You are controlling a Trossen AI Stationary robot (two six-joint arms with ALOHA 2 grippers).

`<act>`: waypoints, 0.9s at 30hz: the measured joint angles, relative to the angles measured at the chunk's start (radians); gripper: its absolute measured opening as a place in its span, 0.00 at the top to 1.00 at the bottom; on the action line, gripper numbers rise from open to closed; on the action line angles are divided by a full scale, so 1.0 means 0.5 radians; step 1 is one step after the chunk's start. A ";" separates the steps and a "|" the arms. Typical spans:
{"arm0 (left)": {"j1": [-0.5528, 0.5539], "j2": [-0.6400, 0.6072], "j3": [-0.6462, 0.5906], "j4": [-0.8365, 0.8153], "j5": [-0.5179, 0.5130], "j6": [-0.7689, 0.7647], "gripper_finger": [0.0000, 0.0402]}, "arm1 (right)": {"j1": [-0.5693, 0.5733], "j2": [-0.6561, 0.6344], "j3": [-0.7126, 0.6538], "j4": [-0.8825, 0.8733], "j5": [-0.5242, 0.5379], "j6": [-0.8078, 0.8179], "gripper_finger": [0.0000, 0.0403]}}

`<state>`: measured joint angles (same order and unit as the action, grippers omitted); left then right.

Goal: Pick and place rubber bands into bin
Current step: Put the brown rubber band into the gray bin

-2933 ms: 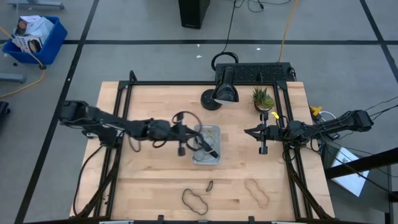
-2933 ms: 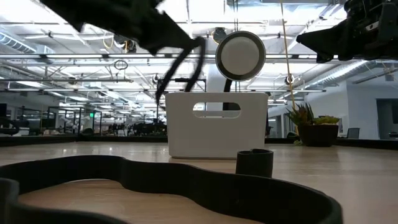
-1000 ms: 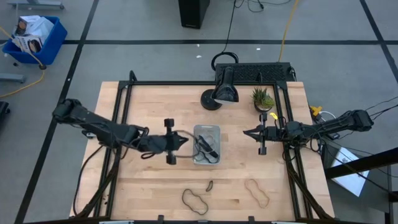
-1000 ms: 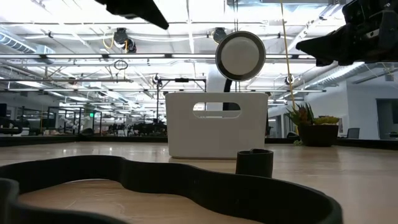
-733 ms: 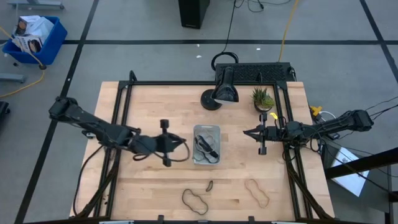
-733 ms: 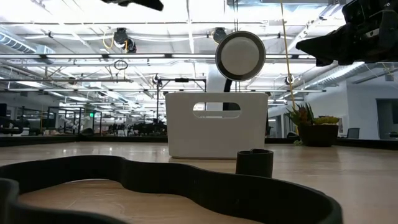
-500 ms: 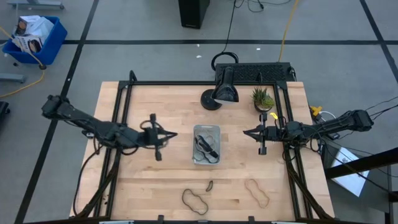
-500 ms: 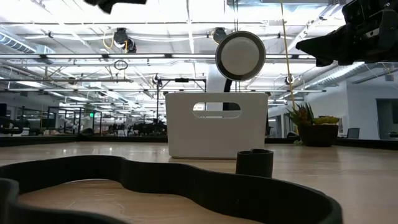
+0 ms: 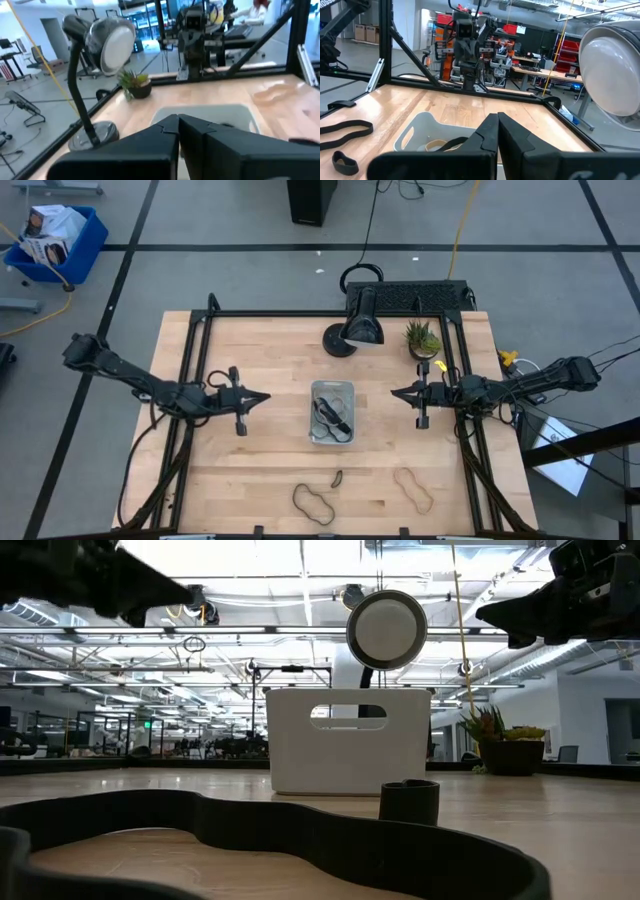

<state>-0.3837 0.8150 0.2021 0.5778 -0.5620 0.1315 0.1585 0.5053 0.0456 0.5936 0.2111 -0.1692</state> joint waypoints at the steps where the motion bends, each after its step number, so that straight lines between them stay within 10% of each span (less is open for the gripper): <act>1: 0.002 0.000 -0.010 -0.001 -0.013 -0.002 0.96 | 0.000 -0.001 0.000 0.000 0.001 -0.001 1.00; 13: 0.025 0.002 -0.019 -0.017 0.023 0.053 0.94 | 0.023 0.010 0.387 -0.462 -0.204 -0.050 1.00; 27: 0.025 0.002 -0.019 0.078 0.023 0.193 0.92 | 0.691 0.658 1.497 -1.834 0.263 0.136 0.98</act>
<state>-0.3714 0.8158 0.1925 0.6170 -0.5503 0.2281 0.5038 0.8341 0.7940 -0.3235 0.3424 -0.1012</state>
